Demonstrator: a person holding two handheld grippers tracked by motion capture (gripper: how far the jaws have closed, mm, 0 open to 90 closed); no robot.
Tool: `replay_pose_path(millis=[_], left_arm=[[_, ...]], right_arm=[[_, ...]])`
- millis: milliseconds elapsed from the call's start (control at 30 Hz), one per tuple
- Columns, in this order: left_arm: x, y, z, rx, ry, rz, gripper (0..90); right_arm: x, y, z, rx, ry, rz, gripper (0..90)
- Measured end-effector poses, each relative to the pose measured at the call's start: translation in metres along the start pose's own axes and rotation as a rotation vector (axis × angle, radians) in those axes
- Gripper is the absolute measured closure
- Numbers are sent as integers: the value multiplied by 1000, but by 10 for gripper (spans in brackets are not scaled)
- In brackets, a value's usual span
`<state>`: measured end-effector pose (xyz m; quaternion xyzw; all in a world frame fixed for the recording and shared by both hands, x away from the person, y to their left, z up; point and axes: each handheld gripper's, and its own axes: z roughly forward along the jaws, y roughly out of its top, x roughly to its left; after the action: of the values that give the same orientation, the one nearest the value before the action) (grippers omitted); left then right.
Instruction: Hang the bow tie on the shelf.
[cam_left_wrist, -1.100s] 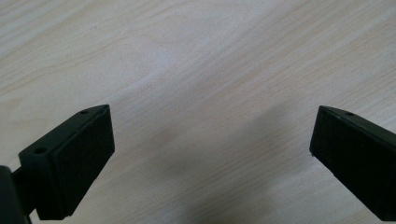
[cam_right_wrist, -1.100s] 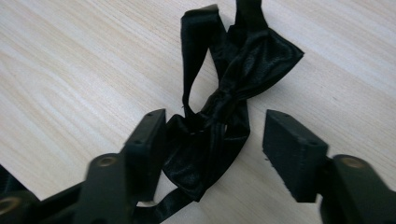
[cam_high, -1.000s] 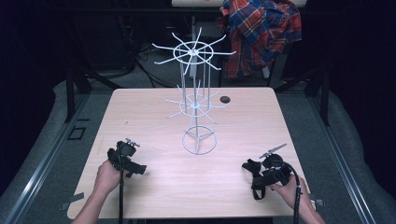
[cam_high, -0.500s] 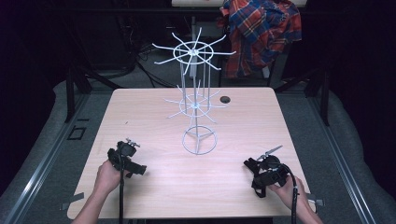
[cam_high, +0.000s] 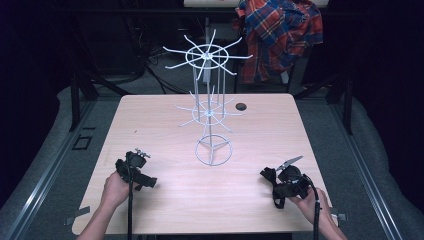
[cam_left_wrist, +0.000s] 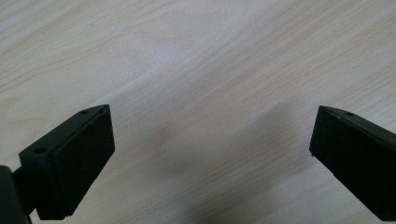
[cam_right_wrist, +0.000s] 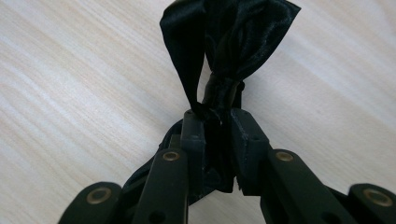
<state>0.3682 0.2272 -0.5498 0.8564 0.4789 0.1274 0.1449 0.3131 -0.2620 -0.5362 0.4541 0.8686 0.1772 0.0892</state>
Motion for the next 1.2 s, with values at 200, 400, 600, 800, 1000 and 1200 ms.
replay_pose_path(millis=[200,400,600,800,1000,1200], left_arm=[[0,0,0,2,2,1,1],[0,0,0,1,3,0,1],[0,0,0,1,4,0,1],[0,0,0,3,7,0,1],[0,0,1,2,10,-1,1],[0,0,1,3,12,6,1]], right_arm=[[-2,1,-8,-41,-21,-1,764],[-3,1,-13,-60,-28,2,763],[-1,3,-16,-83,-34,6,763],[-2,8,-18,-95,-40,5,763],[-3,13,-18,-92,-50,3,762],[-6,15,-19,-105,-47,12,762]])
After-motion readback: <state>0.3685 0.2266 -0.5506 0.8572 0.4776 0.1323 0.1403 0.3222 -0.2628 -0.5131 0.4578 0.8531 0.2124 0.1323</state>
